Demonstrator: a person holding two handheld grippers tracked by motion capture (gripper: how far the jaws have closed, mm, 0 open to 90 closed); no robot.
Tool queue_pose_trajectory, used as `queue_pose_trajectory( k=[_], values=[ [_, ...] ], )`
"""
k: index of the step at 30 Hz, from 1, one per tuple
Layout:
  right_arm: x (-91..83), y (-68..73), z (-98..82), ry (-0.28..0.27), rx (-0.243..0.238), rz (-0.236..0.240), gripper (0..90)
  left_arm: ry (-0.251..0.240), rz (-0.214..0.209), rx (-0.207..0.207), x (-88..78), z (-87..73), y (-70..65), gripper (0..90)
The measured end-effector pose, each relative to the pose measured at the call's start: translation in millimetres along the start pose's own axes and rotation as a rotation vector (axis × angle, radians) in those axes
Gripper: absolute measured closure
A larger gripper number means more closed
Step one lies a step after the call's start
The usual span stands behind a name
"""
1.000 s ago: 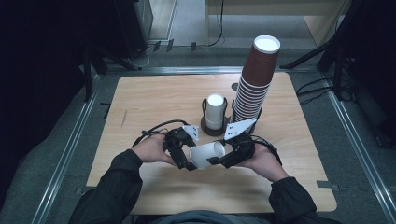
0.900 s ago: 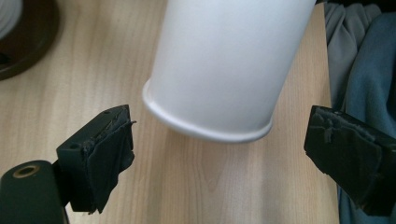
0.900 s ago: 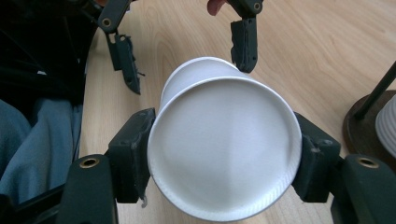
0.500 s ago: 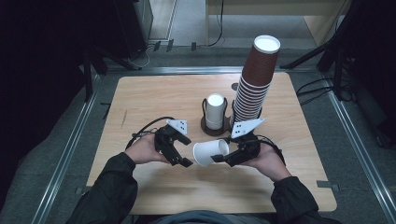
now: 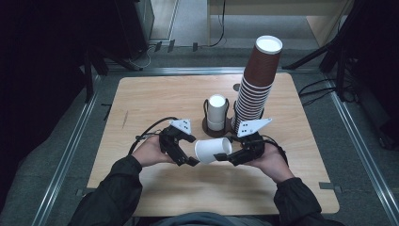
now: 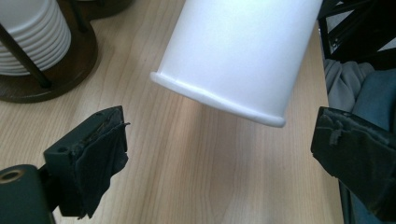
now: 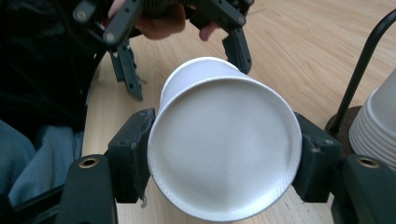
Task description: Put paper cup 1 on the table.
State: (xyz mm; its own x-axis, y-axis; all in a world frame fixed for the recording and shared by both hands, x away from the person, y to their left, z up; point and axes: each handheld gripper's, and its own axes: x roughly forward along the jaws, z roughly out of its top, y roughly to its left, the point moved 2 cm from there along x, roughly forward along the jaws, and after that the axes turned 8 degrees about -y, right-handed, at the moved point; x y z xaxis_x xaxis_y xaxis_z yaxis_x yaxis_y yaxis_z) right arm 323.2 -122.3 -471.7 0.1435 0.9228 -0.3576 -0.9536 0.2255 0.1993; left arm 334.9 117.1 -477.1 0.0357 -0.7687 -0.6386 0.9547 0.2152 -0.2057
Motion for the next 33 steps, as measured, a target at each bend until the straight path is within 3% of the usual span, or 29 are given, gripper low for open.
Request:
queue_pose_trajectory(
  k=[8,16,23,28,30,33],
  values=[
    [-0.4,2.2,4.4,-0.075,0.013,0.031,33.9,-0.023,-0.024,0.007,9.4,4.1,-4.5,3.4],
    [1.8,4.0,6.0,-0.106,0.028,0.057,33.9,-0.070,-0.033,0.006,11.0,8.9,-7.2,3.6],
    [3.6,4.7,7.4,-0.135,0.052,0.083,33.9,-0.132,-0.043,0.006,5.6,13.5,-10.1,14.9],
    [4.2,5.1,7.4,-0.132,0.055,0.089,34.5,-0.117,-0.059,0.023,3.2,13.5,-10.2,21.4],
    [4.2,5.2,7.5,-0.127,0.061,0.093,34.9,-0.105,-0.085,-0.003,3.6,13.4,-9.4,23.0],
    [4.7,5.4,6.9,-0.109,0.062,0.101,34.3,-0.083,-0.083,0.010,2.4,13.3,-9.4,23.8]
  ],
)
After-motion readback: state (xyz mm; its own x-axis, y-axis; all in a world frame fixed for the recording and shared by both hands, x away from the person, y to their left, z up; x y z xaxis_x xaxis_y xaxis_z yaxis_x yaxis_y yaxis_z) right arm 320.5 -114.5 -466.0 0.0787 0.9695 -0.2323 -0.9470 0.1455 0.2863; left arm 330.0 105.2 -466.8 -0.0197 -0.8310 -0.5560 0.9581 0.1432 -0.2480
